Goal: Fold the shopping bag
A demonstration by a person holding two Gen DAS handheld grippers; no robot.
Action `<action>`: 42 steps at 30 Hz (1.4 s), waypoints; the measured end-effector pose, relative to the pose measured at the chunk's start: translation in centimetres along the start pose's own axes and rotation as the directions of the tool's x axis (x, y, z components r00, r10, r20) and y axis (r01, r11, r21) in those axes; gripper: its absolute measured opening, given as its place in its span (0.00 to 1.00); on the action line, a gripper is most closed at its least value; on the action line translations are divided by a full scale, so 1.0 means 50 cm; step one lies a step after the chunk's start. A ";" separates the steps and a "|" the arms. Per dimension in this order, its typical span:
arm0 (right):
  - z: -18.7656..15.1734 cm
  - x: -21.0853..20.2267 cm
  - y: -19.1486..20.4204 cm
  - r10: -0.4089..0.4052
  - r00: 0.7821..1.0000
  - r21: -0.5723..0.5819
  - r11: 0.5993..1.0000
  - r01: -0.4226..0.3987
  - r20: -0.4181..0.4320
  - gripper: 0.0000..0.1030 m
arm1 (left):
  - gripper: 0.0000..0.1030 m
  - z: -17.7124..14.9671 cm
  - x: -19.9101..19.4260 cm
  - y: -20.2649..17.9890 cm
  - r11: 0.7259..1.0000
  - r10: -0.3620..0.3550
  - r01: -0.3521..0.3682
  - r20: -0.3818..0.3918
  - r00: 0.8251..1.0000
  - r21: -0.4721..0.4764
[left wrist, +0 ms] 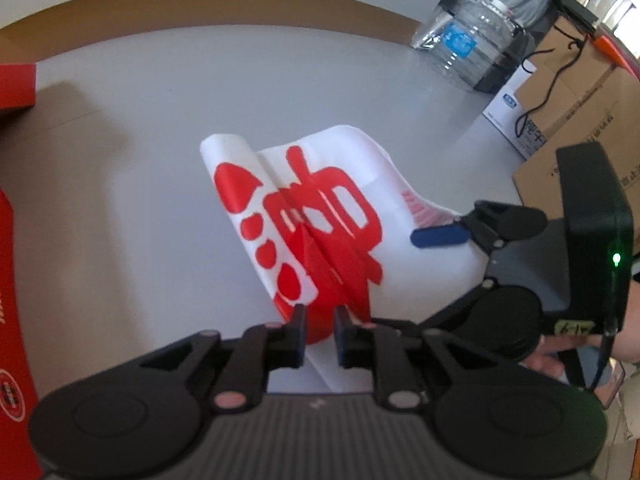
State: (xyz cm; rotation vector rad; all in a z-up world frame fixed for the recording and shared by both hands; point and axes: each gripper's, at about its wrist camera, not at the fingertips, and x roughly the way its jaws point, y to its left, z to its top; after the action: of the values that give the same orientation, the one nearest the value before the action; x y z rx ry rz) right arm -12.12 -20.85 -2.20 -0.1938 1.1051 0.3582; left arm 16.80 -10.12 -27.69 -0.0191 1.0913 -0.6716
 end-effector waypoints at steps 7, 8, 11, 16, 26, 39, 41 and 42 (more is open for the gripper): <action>0.002 0.000 -0.012 0.023 1.000 0.017 1.000 -0.024 0.004 0.98 | 0.59 0.029 0.014 -0.064 1.000 -0.013 0.013 0.054 0.998 0.000; 0.001 -0.001 -0.012 0.024 1.000 0.016 1.000 -0.025 0.006 0.99 | 0.63 0.038 0.016 -0.060 1.000 -0.006 0.006 0.051 0.999 -0.002; -0.001 0.001 -0.013 0.028 1.000 0.012 1.000 -0.028 0.010 0.99 | 0.63 0.047 -0.003 -0.022 1.000 0.009 -0.009 0.049 0.999 -0.006; -0.003 0.000 -0.014 0.031 0.999 -0.002 1.000 -0.031 0.023 1.00 | 0.60 0.088 0.021 -0.023 0.999 0.041 -0.041 0.038 0.998 0.010; 0.001 -0.009 -0.014 0.019 0.999 -0.039 0.999 -0.017 0.047 1.00 | 0.49 0.121 0.113 -0.047 0.989 0.144 -0.145 -0.070 0.987 -0.013; 0.019 -0.018 -0.026 0.056 0.998 -0.046 0.997 -0.055 0.010 1.00 | 0.09 0.091 0.024 0.026 0.978 0.163 -0.173 -0.098 0.982 -0.112; 0.024 -0.019 -0.033 0.052 0.999 -0.058 0.997 -0.052 0.004 1.00 | 0.08 0.085 0.004 0.028 0.977 0.172 -0.182 -0.098 0.980 -0.110; 0.026 -0.019 -0.037 0.047 0.999 -0.056 0.997 -0.047 0.003 1.00 | 0.08 0.079 -0.009 0.033 0.975 0.174 -0.186 -0.104 0.979 -0.120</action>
State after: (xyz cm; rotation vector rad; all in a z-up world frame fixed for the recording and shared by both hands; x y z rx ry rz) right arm -10.73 -22.29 -0.84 -0.2164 1.0972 0.4316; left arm 20.73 -9.79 -25.96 0.0006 1.2089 -0.4414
